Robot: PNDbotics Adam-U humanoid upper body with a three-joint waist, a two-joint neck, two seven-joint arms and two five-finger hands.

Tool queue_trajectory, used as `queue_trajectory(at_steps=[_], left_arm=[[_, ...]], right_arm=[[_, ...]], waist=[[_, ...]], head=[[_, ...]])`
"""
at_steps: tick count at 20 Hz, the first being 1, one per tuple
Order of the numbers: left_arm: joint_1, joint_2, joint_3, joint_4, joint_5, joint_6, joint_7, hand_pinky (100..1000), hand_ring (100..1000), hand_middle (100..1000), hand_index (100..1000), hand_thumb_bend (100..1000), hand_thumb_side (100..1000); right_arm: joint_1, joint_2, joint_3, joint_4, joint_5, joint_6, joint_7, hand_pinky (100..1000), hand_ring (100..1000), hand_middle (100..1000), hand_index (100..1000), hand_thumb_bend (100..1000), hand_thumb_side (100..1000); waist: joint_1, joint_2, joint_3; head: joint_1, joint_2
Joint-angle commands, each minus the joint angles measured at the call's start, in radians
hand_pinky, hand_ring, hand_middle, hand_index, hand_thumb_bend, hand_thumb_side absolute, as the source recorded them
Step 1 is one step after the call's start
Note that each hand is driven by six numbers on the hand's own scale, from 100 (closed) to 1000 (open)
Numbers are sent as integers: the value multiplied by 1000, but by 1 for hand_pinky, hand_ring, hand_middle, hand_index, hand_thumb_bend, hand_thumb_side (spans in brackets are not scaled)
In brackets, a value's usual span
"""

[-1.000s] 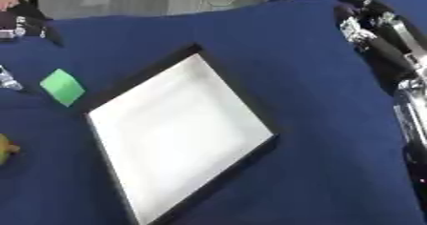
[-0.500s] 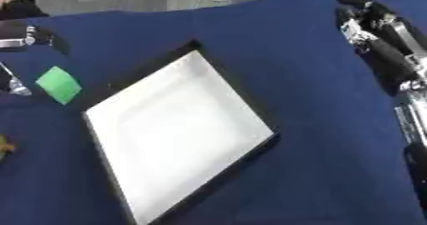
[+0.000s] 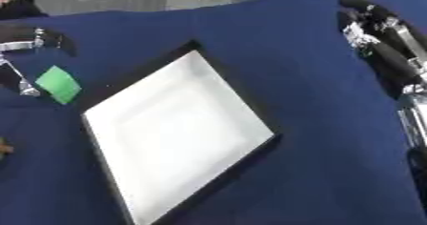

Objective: Pick up objects on the table and place them in the box.

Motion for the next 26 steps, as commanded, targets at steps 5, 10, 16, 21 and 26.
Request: queue_trajectory(at_steps=[5,10,16,21,26], left_arm=[[-20,9,24,28,-24,-339,-315,869,862,802,847,456,100],[-29,8,28,29,-7,-336,-311,845,831,738,807,399,100],[-47,14,38,10,16,-325,-291,779,760,637,702,405,100],[-66,16,47,-13,52,-302,-257,733,693,576,642,432,100],[-84,4,58,-47,105,-284,-247,723,679,566,629,418,100]], right_arm=[[-18,-10,-4,-10,3,0,-3,1000,994,1000,882,100,470],[-18,-11,-2,-9,3,0,-3,1000,994,1000,882,100,470],[-14,-12,-4,-9,1,1,-6,1000,994,999,883,100,470],[-8,-12,-5,-7,-3,3,-9,1000,994,999,883,100,470],[1,-11,-7,-6,-8,4,-14,1000,994,999,883,100,470]], waist=[[8,1,-4],[8,1,-3],[10,-8,3],[11,-25,12],[8,-45,18]], head=[[9,-14],[9,-11],[7,-1],[8,19],[3,44]])
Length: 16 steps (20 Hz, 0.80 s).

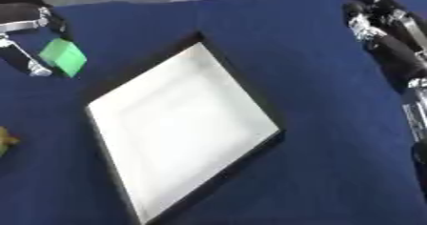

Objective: Pick up objects on the table and place them in the box.

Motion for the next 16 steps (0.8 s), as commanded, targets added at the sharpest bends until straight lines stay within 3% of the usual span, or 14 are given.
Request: queue_trajectory(at_steps=[1,8,16], left_arm=[[-37,15,27,-47,50,-258,-266,722,677,565,627,417,100],[-91,-1,55,-167,171,-200,-281,712,648,555,616,487,100],[-152,-86,10,-345,301,-145,-308,701,630,548,610,504,100]], right_arm=[[-8,-12,-9,-7,-9,-1,-9,1000,994,999,883,100,470],[-14,-22,-22,-9,-27,-3,-33,1000,993,997,883,100,470],[-46,-57,-60,3,-46,-5,-98,1000,998,1000,886,100,470]], waist=[[7,-51,4],[2,-80,21],[-5,-111,51]], head=[[-3,15],[-21,34],[-69,62]])
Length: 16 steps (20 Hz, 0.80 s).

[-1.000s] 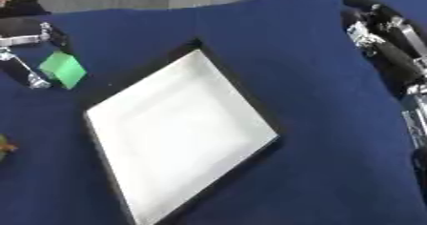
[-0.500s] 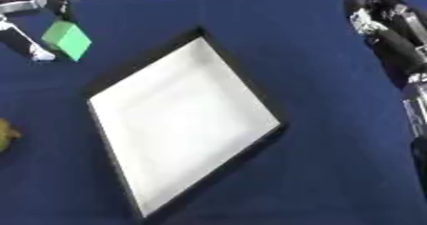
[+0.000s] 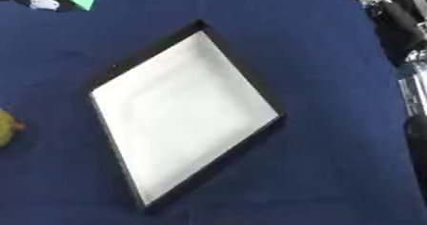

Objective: Pick up objects on the table and place them in the box.

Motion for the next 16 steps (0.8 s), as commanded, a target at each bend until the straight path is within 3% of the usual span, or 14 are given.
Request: queue_trajectory(at_steps=[1,4,7,16], left_arm=[[-42,-16,-10,-79,58,-206,-243,698,625,544,607,502,100],[-61,-52,-22,-119,96,-182,-259,691,609,535,597,512,100],[-75,-93,-53,-149,103,-176,-288,686,603,535,596,516,100],[-77,-209,-102,-218,30,-149,-284,661,582,519,578,578,100]], right_arm=[[-27,-41,-20,3,-10,-1,-25,1000,998,1000,886,100,470],[-43,-51,-33,26,-12,0,-45,1000,996,999,885,100,470],[-55,-61,-42,55,-7,0,-58,1000,995,999,885,100,470],[-49,-82,-57,132,20,-8,-67,1000,996,1000,885,100,470]], waist=[[-6,-91,6],[-7,-100,14],[-7,-106,20],[-1,-121,36]], head=[[-18,15],[-22,24],[-18,14],[-19,7]])
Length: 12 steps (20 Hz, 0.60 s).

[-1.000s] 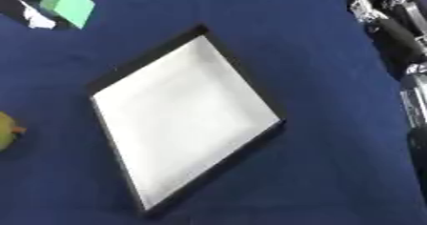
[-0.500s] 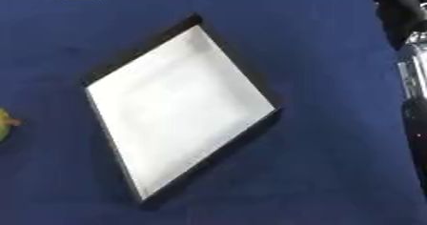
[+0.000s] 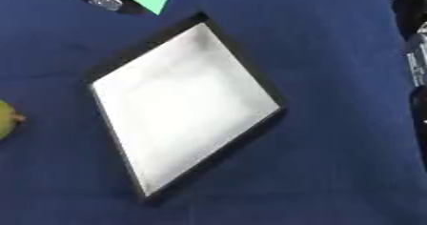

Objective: Pick up objects on the table and place them in the box.

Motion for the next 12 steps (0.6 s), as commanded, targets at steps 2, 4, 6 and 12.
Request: queue_trajectory(at_steps=[2,4,6,12], left_arm=[[-13,-18,-18,-30,-49,-211,-216,660,582,520,579,582,100],[0,-32,-29,-34,-76,-210,-210,657,580,519,577,572,100],[12,-45,-37,-35,-103,-208,-202,657,580,519,577,580,100],[46,-82,-59,-8,-199,-207,-187,659,582,520,579,569,100]], right_arm=[[-9,-40,-17,14,15,-7,-4,1000,997,1000,886,100,470],[-9,-49,-22,20,17,-10,-8,1000,997,1000,886,100,470],[-8,-61,-28,24,17,-15,-14,1000,997,1000,886,100,470],[-2,-104,-36,33,13,-34,-32,1000,995,996,885,100,470]], waist=[[1,-122,4],[3,-122,3],[3,-122,3],[4,-126,8]], head=[[-3,-7],[-4,-4],[-2,4],[-4,30]])
